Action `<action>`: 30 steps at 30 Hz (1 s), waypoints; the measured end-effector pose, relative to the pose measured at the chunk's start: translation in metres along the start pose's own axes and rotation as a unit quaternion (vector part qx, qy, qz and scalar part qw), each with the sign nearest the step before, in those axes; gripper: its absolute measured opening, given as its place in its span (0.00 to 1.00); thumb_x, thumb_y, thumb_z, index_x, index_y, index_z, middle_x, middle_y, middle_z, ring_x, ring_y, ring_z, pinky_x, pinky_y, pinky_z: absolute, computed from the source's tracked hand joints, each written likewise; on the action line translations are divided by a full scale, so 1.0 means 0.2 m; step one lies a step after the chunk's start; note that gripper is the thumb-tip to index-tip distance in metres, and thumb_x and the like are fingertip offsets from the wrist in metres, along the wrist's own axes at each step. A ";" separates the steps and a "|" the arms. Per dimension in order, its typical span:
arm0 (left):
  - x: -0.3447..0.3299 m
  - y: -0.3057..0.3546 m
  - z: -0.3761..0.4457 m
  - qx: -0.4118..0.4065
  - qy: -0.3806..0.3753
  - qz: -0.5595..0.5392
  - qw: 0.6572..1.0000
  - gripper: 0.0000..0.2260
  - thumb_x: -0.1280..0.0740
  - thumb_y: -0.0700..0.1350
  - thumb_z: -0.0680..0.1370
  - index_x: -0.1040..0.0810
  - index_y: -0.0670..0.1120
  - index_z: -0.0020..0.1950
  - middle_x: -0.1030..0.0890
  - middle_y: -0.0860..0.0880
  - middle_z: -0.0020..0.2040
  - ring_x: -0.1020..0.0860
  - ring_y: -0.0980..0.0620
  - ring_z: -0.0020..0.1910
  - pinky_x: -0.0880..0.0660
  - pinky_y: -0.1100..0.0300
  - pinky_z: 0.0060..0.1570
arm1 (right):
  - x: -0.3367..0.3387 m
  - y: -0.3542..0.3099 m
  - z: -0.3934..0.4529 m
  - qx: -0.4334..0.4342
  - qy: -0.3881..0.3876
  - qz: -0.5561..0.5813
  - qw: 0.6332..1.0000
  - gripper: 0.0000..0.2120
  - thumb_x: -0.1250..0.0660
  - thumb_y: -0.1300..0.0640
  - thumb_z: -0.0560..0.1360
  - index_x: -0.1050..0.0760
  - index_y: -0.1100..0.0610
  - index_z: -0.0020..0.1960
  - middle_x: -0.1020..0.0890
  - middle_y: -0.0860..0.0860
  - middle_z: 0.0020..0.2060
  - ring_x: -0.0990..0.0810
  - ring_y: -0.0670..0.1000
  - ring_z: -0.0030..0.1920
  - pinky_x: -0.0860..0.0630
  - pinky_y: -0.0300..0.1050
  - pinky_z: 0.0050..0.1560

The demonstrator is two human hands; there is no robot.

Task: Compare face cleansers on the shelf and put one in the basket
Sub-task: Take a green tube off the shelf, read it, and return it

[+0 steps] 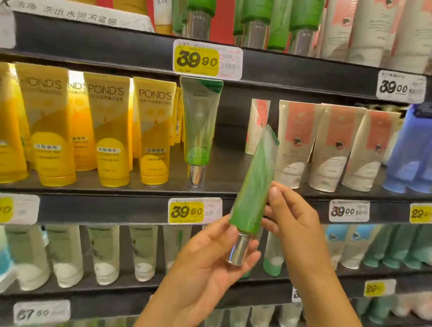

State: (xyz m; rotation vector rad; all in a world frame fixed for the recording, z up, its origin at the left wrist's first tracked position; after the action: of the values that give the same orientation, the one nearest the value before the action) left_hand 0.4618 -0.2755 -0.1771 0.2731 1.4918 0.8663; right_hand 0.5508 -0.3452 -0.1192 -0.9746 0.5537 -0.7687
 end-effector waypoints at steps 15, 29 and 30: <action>0.17 -0.24 -0.18 0.075 0.018 0.017 0.997 0.16 0.25 0.45 0.63 0.17 0.38 0.46 0.16 0.39 0.45 0.17 0.44 0.40 0.19 0.53 0.39 | 0.01 0.13 -0.35 -0.093 0.103 0.092 0.986 0.26 0.28 0.49 0.60 0.26 0.57 0.55 0.15 0.49 0.41 0.16 0.50 0.44 0.19 0.41 0.43; -0.03 -0.55 -0.39 0.086 0.044 0.047 0.994 0.08 0.30 0.39 0.66 0.16 0.39 0.43 0.18 0.39 0.43 0.18 0.45 0.38 0.19 0.54 0.37 | 0.33 0.05 -0.63 -0.122 0.111 0.066 0.984 0.25 0.29 0.48 0.61 0.25 0.56 0.55 0.16 0.50 0.43 0.18 0.52 0.48 0.22 0.45 0.46; -0.05 -0.59 -0.41 0.088 0.047 0.044 0.994 0.08 0.30 0.38 0.67 0.16 0.38 0.44 0.18 0.38 0.42 0.18 0.45 0.37 0.20 0.54 0.37 | 0.37 0.04 -0.66 -0.124 0.112 0.065 0.984 0.24 0.30 0.47 0.61 0.25 0.56 0.54 0.17 0.50 0.43 0.18 0.53 0.49 0.22 0.44 0.44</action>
State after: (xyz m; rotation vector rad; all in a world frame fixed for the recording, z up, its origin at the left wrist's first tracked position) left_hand 0.4258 -0.3900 -0.2562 0.4364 1.6566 0.8279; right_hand 0.5046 -0.4687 -0.1939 -1.0745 0.9163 -0.7071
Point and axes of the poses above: each hand's wrist, its own z-axis towards the middle knuckle, its own x-axis out of the back of the hand, y = z × x, the point moved 8 cm from there along z, towards the middle knuckle
